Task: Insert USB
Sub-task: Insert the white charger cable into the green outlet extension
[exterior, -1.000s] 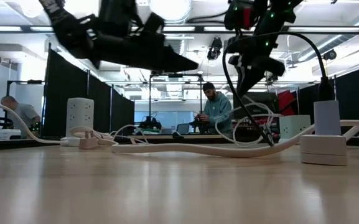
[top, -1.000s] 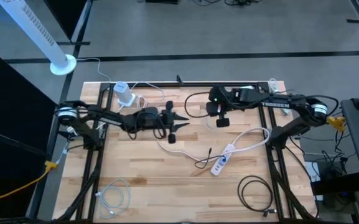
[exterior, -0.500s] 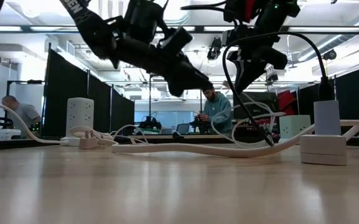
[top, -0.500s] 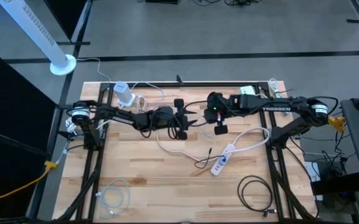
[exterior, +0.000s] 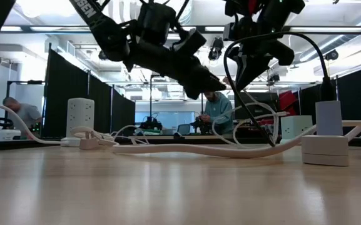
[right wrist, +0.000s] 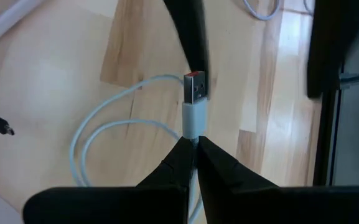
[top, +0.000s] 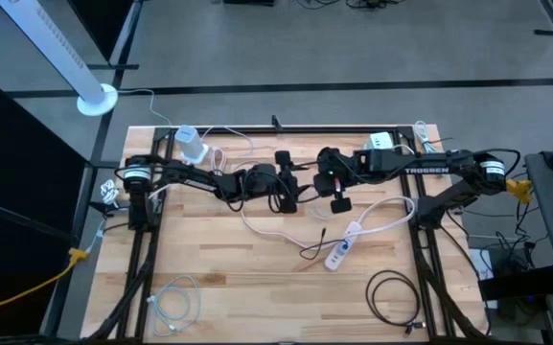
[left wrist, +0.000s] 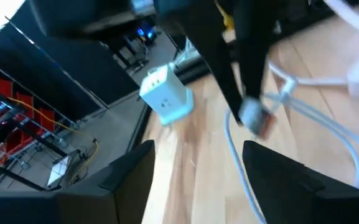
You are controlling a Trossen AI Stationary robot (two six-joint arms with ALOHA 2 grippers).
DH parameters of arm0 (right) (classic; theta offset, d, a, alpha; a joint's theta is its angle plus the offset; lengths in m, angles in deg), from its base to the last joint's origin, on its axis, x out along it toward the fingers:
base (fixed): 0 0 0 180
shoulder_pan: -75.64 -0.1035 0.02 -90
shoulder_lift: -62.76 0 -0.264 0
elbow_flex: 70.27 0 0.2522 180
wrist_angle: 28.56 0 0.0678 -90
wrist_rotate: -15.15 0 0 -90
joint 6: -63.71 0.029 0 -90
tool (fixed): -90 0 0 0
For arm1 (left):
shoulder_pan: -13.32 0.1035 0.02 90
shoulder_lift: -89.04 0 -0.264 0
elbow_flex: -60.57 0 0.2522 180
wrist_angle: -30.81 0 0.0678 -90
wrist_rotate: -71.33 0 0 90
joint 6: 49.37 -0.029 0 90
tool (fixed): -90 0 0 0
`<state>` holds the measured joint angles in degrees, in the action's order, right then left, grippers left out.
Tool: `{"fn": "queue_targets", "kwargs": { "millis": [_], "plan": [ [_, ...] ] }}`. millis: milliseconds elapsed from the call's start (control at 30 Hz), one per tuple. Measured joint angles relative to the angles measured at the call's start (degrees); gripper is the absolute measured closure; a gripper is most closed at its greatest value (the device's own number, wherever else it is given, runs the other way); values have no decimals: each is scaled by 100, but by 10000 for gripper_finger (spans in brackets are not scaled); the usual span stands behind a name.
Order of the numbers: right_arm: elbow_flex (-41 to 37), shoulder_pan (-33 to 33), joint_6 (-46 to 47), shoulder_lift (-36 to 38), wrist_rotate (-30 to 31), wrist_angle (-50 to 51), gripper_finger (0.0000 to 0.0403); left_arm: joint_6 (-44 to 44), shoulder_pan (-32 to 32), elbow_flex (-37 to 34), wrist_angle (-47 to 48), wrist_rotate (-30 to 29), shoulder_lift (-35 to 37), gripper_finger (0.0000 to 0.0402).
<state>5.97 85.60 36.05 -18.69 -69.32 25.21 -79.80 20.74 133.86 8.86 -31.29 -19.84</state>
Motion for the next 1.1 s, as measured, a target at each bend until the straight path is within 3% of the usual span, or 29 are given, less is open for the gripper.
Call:
{"fn": "queue_targets", "kwargs": {
  "millis": [400,800,933,1100],
  "plan": [
    [2,-5,51,2,185,46,401,96,-344,82,290,158,-91,250],
    [2,-5,-161,2,212,-173,401,-192,-152,184,8,140,-72,284],
    [2,22,-240,2,198,-371,401,-361,-73,302,-33,691,-70,296],
    [-11,65,-262,15,258,-465,401,-317,96,508,404,899,-107,380]
  ]
}}
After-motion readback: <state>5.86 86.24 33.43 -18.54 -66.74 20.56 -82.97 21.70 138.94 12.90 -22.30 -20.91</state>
